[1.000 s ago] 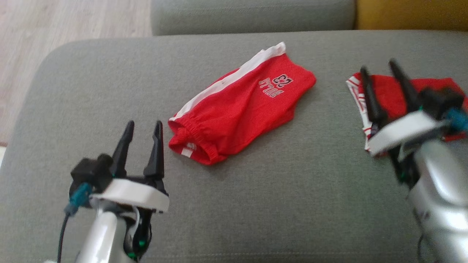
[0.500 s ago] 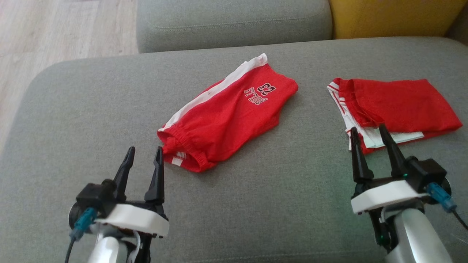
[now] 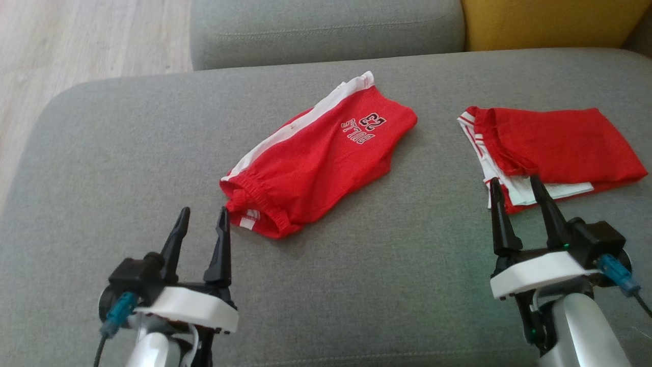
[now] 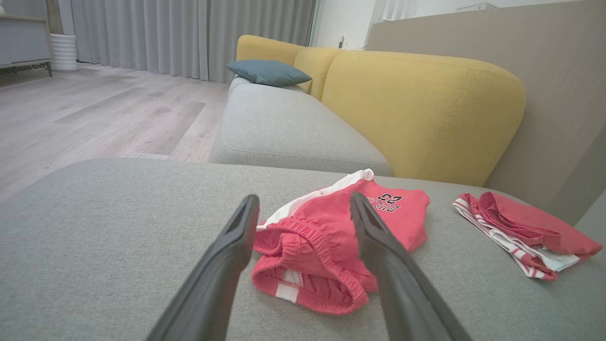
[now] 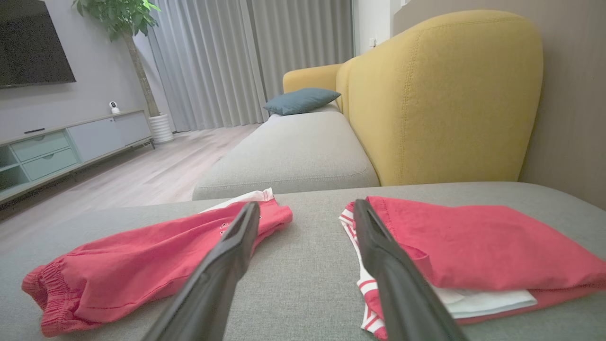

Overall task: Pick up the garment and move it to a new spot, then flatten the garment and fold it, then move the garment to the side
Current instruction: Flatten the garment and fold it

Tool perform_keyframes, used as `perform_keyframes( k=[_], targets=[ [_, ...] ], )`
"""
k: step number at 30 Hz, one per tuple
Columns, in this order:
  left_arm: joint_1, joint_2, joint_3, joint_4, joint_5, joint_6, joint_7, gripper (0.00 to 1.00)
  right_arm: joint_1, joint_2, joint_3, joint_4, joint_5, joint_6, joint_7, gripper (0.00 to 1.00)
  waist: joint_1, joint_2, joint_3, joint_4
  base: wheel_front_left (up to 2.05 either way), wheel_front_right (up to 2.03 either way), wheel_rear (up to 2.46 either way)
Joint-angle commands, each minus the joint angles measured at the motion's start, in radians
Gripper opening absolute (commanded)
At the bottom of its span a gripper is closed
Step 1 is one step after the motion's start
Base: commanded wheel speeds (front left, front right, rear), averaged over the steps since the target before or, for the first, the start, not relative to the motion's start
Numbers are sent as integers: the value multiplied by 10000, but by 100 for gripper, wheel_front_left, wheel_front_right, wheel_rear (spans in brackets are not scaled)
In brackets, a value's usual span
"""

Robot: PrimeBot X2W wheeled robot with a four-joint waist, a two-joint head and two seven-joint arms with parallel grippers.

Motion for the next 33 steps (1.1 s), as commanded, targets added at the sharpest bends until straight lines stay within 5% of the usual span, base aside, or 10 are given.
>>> perform_keyframes(
  k=[1,11,20,26,33],
  targets=[
    [-537,-6,158,-353,-41,48,-122,100,-187,15,227,-385,-35,-15,133,100,0,-1,86,85,0,0,0],
    [-986,-6,-248,-300,-157,81,-122,100,-1140,20,785,69,2192,-15,1844,100,0,-1,885,840,0,0,0],
    [-1402,-6,-838,-128,-400,222,-122,100,-2972,21,-135,1955,5138,-15,3535,100,0,-1,1677,1990,0,0,0],
    [-1595,-6,-1191,-90,-477,330,-122,100,-4455,21,-1196,3943,5459,-15,4028,100,0,-1,2046,2692,0,0,0],
    [-1699,-6,-1441,-199,-730,528,-122,100,-5905,22,-2385,6231,4310,-15,4301,100,0,-1,2368,3272,0,0,0]
  ],
)
